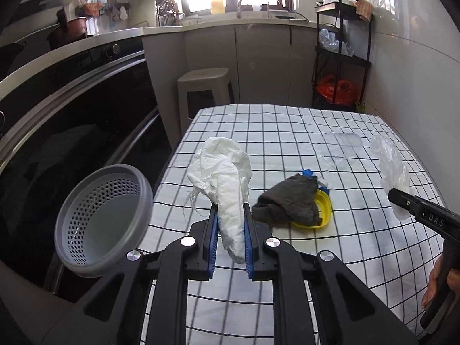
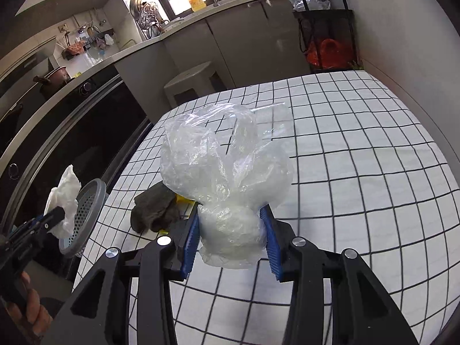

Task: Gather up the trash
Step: 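Carry the tissue and plastic bag to the grey basket and open both tools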

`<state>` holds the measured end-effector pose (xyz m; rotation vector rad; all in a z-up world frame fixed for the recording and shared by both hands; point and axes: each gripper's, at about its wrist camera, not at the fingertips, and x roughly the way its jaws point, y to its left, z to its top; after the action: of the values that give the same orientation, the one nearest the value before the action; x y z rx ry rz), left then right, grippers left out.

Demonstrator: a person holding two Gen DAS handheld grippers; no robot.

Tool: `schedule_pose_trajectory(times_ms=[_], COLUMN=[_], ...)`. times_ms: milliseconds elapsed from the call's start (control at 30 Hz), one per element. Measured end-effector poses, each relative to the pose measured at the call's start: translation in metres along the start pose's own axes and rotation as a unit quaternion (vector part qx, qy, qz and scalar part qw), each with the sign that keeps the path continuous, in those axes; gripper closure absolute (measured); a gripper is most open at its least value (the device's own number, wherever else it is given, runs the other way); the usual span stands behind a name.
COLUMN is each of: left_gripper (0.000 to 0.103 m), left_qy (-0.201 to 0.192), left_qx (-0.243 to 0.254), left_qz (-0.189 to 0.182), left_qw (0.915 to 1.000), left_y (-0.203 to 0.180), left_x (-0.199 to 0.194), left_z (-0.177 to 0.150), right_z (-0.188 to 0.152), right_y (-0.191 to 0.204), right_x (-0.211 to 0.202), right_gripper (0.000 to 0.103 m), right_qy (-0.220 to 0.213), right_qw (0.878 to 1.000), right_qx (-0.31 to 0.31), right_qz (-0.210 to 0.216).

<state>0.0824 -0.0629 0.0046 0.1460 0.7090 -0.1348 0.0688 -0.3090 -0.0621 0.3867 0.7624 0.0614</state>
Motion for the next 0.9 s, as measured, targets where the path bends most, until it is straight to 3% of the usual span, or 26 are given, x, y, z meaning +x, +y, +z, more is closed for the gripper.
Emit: schedule_pose_trajectory(times_ms=[100,533,900], left_gripper=[0.087,0.087,0.087], left_qy=[-0.011,-0.019,0.039], left_qx=[0.002,-0.044,-0.124], left_qz=[0.008,0.05,0.094], left_qw=[0.9999,0.9976,0.9871], left_y=[0.026,0.149,0.246], left_x=[-0.002,0.013,0.043], left_z=[0.001,0.005,-0.023], right_z=[-0.012,-0.017,-0.018], right_y=[0.027,0.164,0.269], right_x=[-0.002,0.026,0.081], right_gripper=[0.064,0.064,0.064], right_qy=[-0.004,0.007,0.04], right_qw=[1.0,0.996,0.985], right_qx=[-0.018,-0.069,-0.127], right_qz=[-0.01,0.051,0.106])
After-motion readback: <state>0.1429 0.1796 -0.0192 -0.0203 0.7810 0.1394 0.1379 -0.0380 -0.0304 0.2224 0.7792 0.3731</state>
